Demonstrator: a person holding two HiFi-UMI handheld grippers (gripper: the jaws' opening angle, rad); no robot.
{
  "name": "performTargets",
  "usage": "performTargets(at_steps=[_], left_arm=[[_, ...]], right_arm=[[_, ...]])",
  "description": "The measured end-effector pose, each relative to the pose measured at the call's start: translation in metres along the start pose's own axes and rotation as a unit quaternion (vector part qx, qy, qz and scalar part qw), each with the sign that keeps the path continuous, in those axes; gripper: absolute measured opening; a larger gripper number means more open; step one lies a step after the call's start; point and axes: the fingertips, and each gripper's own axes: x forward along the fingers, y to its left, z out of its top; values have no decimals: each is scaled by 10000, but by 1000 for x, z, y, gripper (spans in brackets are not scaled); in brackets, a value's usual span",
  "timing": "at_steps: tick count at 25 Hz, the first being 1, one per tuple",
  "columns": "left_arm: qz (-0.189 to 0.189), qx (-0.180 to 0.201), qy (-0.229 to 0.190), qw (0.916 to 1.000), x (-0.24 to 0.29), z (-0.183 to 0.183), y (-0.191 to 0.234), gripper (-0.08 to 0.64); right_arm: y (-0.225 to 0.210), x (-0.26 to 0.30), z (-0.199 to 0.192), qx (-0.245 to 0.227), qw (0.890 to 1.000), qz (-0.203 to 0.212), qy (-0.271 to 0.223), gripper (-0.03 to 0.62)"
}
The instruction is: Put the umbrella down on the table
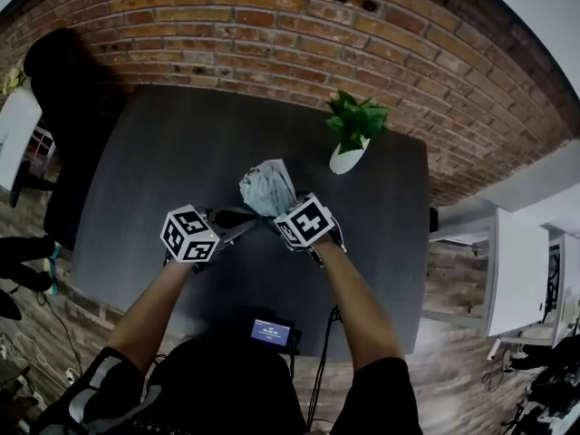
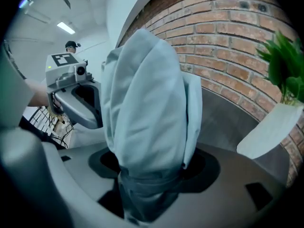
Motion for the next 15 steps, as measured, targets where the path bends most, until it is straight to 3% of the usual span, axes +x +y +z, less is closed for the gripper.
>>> performTargets(at_steps=[8,15], left_arm=[[325,-428,-199,9984,9,-1,39,2],[433,-564,-133,9974,15,-2,63,2]], right_arm=[[-29,43,9,-280,9988,49,410,325],[-39,75,20,-326,9982,176,479,325]])
